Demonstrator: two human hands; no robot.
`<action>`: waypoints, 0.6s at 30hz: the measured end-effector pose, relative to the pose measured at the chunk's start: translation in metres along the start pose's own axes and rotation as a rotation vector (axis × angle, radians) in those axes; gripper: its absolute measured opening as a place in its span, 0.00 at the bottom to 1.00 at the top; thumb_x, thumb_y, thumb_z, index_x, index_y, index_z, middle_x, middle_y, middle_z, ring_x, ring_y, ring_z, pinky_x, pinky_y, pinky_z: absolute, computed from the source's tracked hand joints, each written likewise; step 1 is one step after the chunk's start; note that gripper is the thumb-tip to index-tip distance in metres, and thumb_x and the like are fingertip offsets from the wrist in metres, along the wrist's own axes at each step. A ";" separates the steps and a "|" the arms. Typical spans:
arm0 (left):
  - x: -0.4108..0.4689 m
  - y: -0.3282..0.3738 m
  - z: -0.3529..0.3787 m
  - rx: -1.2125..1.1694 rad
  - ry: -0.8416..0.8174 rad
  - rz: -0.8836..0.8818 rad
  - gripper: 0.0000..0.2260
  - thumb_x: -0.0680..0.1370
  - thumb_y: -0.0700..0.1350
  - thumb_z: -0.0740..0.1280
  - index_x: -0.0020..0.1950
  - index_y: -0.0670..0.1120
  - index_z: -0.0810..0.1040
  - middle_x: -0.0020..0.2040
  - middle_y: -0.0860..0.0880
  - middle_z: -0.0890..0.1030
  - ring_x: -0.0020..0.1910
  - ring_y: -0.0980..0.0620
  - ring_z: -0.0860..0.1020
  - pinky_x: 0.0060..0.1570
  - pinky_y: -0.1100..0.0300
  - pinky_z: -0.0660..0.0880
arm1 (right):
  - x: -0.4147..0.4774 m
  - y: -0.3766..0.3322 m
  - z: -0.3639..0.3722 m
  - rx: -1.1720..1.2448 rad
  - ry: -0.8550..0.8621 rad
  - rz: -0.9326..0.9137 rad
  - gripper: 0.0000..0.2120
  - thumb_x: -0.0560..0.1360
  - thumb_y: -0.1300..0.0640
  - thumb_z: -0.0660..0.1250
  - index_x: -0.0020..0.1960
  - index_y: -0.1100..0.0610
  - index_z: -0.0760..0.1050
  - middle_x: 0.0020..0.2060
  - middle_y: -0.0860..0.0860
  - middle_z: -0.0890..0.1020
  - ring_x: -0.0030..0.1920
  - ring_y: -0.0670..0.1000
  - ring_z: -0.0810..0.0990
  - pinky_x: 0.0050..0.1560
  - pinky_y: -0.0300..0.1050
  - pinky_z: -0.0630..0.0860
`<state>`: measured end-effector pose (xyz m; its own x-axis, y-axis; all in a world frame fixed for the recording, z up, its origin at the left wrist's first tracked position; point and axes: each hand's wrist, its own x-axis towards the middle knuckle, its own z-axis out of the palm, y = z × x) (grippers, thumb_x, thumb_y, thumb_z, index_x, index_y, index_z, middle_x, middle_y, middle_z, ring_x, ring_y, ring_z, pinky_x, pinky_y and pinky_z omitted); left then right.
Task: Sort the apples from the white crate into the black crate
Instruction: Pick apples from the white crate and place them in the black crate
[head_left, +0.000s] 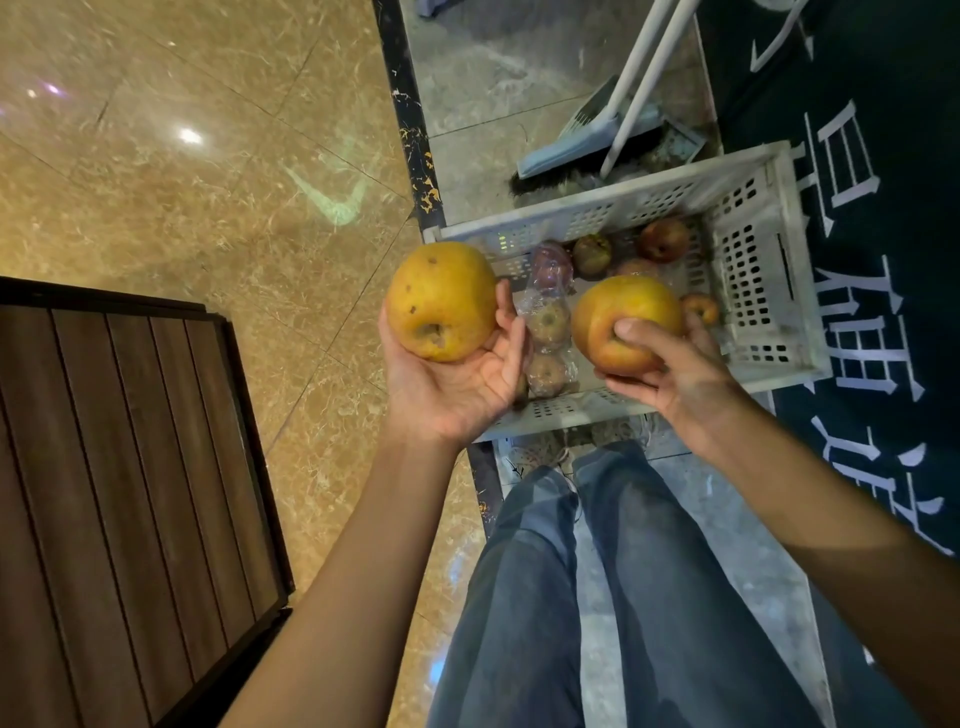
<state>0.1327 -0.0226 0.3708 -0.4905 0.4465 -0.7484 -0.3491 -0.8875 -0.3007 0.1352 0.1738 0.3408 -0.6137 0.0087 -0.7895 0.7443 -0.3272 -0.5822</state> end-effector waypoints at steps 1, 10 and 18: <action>-0.002 0.000 0.000 -0.007 -0.030 -0.009 0.38 0.60 0.64 0.68 0.52 0.31 0.78 0.44 0.41 0.82 0.35 0.46 0.80 0.39 0.54 0.81 | 0.000 0.000 0.000 -0.004 -0.001 0.001 0.16 0.72 0.61 0.69 0.50 0.45 0.67 0.51 0.48 0.76 0.50 0.52 0.80 0.46 0.49 0.78; -0.038 -0.001 0.033 0.373 0.244 0.101 0.35 0.61 0.60 0.71 0.61 0.40 0.76 0.51 0.39 0.82 0.44 0.44 0.82 0.44 0.52 0.81 | -0.027 -0.029 0.013 -0.058 0.008 0.033 0.24 0.70 0.61 0.71 0.60 0.49 0.65 0.62 0.54 0.72 0.58 0.57 0.77 0.45 0.47 0.79; -0.103 -0.017 0.066 0.561 0.412 0.211 0.27 0.65 0.57 0.69 0.57 0.41 0.74 0.47 0.38 0.82 0.38 0.43 0.83 0.42 0.48 0.80 | -0.094 -0.078 0.011 -0.254 -0.154 -0.093 0.28 0.67 0.74 0.69 0.52 0.43 0.69 0.51 0.46 0.71 0.54 0.52 0.74 0.58 0.55 0.74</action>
<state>0.1372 -0.0459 0.4922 -0.2909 0.0947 -0.9520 -0.6914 -0.7086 0.1408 0.1323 0.1879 0.4626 -0.7003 -0.1218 -0.7034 0.7134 -0.0845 -0.6956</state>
